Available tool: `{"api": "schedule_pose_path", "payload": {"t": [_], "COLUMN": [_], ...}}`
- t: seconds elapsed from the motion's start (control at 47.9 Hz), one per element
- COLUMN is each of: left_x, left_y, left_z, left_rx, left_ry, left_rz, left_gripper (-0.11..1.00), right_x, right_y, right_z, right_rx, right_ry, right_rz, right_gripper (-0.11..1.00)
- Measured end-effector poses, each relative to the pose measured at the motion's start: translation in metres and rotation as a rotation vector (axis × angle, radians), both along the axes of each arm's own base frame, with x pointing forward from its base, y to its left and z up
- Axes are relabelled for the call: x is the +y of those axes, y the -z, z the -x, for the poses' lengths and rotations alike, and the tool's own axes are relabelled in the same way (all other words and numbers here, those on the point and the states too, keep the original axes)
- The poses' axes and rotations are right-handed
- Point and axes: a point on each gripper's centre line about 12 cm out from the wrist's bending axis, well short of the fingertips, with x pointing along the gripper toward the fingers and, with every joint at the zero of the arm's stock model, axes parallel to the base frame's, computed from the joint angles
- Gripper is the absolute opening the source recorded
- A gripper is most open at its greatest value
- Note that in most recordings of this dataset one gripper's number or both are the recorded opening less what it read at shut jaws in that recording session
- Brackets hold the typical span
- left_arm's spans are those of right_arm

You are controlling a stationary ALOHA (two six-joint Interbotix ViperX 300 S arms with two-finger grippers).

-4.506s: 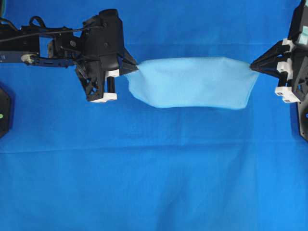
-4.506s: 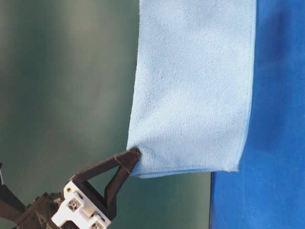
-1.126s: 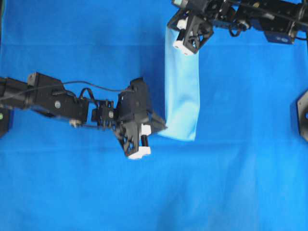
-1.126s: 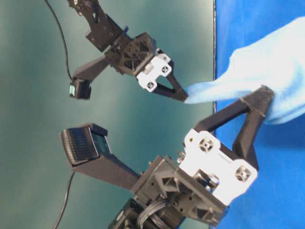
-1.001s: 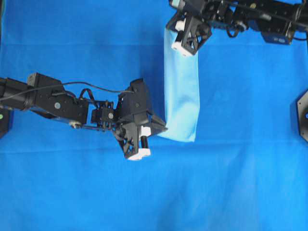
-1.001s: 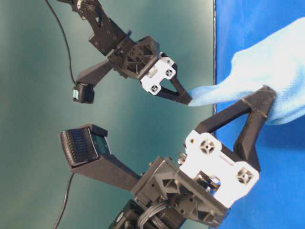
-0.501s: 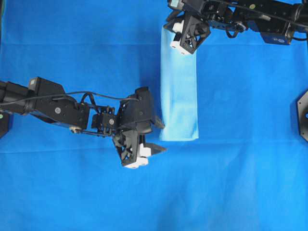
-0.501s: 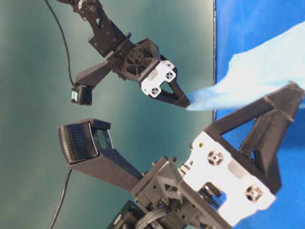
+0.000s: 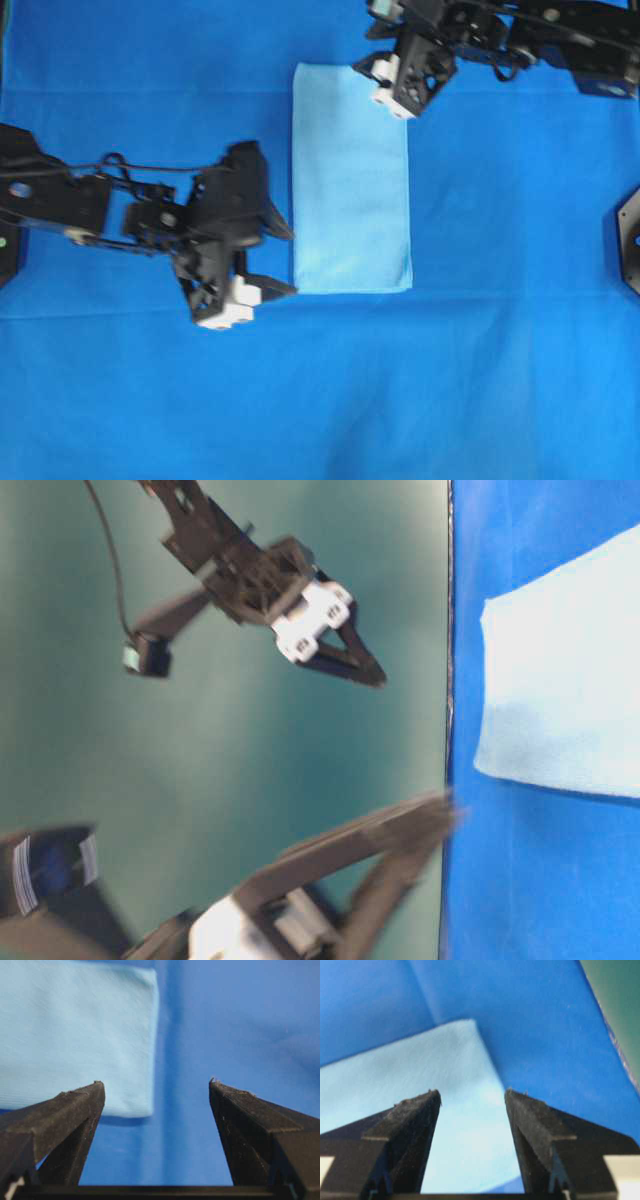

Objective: Fold the light blue towel.
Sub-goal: 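Withdraw both open grippers to the sides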

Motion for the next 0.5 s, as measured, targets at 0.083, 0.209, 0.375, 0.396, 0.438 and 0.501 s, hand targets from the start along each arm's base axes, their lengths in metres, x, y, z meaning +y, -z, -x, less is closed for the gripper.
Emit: {"api": "schedule_pose_path", "payload": {"t": [0.083,0.209,0.375,0.396,0.438,0.501], "left_x": [0.010,0.027,0.047,0.049,0.053,0.057], "left_y": [-0.015,-0.032,-0.044,-0.046,-0.046,-0.044], "left_z": [0.015,0.037,0.068,0.071,0.077,0.085], "left_rx": [-0.069,-0.212,-0.357,-0.371,-0.391,-0.405], "left_ry": [0.003,-0.009,-0.055,-0.062,-0.075,-0.092], "left_rz": [-0.038,-0.106,-0.181,-0.187,-0.197,-0.207], "left_gripper": [0.80,0.80,0.80,0.80,0.80,0.80], "right_x": [0.011,0.029,0.051,0.054,0.062,0.071], "right_y": [-0.012,-0.027,-0.039,-0.040,-0.044,-0.045], "right_z": [0.012,0.035,0.067,0.072,0.083,0.095], "right_rx": [-0.026,-0.097,-0.209,-0.223,-0.257,-0.290], "right_ry": [-0.006,-0.020,-0.037,-0.040,-0.047,-0.054], "right_rz": [0.002,0.017,0.042,0.046,0.050,0.050], "right_gripper": [0.59,0.59,0.59,0.59,0.59,0.59]}}
